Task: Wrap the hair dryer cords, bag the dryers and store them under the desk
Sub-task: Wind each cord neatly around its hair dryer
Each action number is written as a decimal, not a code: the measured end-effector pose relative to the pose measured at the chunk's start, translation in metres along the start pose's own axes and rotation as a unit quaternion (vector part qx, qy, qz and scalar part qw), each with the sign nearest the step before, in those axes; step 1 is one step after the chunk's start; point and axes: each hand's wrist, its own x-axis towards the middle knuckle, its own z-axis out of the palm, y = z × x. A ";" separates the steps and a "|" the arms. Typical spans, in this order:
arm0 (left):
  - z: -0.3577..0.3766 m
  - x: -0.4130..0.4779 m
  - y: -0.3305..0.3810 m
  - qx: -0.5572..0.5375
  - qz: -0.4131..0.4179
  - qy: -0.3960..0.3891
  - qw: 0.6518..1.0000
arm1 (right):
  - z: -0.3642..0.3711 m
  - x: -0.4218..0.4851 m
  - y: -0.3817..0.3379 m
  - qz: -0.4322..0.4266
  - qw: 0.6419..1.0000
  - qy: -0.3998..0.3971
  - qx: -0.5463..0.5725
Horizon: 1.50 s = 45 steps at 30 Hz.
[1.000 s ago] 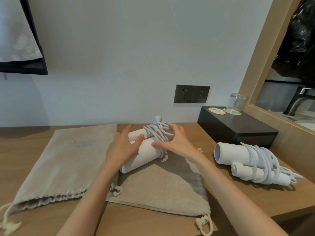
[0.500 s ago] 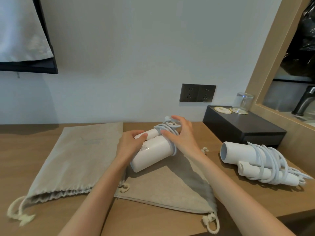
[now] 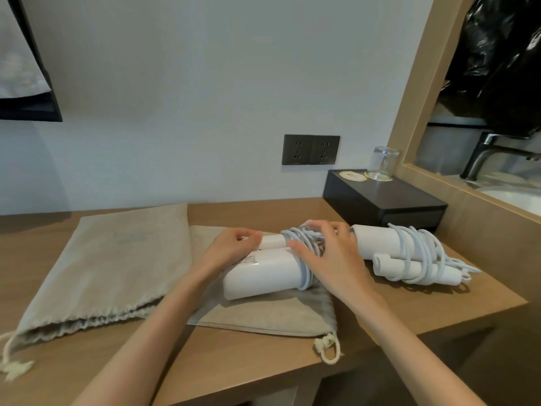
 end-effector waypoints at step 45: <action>-0.056 -0.084 -0.049 0.277 0.169 0.119 0.938 | 0.028 -0.013 -0.032 -0.221 0.916 0.004 -0.335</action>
